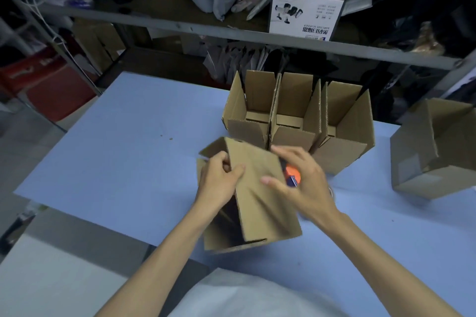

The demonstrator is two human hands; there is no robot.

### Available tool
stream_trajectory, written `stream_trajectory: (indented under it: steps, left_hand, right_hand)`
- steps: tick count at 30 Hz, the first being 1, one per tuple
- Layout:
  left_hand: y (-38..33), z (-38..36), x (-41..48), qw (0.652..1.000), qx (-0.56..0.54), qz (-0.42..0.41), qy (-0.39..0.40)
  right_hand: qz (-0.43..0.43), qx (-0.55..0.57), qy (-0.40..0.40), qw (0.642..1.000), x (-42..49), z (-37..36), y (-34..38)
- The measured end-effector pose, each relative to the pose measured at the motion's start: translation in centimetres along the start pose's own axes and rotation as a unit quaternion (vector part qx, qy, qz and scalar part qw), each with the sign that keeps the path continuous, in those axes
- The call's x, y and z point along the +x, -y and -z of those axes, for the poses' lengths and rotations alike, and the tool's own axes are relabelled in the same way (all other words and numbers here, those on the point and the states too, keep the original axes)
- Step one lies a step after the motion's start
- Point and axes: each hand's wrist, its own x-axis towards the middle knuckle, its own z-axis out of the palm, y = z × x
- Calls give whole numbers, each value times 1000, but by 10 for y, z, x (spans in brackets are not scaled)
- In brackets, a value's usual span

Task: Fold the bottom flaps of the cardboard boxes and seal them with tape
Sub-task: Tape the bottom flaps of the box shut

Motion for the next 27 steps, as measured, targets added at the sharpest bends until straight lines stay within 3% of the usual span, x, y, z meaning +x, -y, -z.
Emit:
stream_trajectory:
  steps: [5,10,12,14,17,19,21,27]
  left_hand:
    - [-3,5,11,985,-126,114,-9]
    - [-2,9,12,965,-207,160,24]
    - [-5,11,8,959,-242,136,66]
    - [-7,15,1,968,-208,95,101]
    - [-6,31,-12,987,-24,-104,119]
    - [-5,44,-16,950,150,-225,157]
    - [-4,47,-13,921,238,-240,190]
    - [-3,34,-3,954,136,-223,149]
  right_hand:
    - [27,-26,188,982,-32,-10,22]
    - [57,-68,168,982,-40,-20,18]
    - [52,-56,135,988,-38,-21,15]
    - [20,21,89,996,-34,-21,11]
    - [-32,110,20,993,-20,-19,6]
    - [-70,162,5,984,-12,-18,2]
    - [-96,180,9,979,-4,-18,-1]
    - [-123,255,19,959,7,-14,-3]
